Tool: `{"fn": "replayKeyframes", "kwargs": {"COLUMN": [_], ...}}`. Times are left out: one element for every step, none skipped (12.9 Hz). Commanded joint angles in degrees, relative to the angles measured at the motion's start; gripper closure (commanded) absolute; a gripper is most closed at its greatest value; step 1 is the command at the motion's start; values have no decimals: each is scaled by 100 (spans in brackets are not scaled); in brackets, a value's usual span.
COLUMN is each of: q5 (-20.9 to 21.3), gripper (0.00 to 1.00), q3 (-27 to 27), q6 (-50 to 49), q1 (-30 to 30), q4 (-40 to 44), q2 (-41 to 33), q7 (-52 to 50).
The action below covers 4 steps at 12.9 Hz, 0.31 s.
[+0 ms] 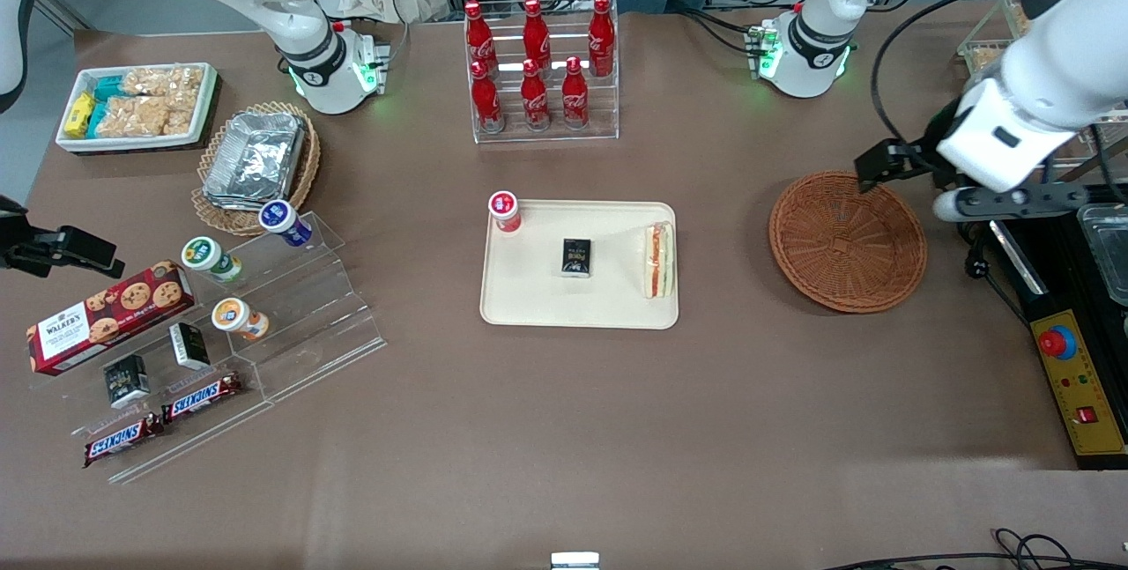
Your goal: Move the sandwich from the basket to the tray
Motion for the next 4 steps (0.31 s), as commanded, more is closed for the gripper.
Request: {"fn": "replayKeyframes", "kwargs": {"q5": [-28,-45,-45,-80], "gripper": [0,0,0,0], "q3": [-486,-574,-784,-1065], "q6": [-20,-20,-20,-20], "q1": [572,730,941,1230], "q4": [0,10,10,10], "q2": [-91,-82,-90,-99], "q7": [86,86,86,77]}}
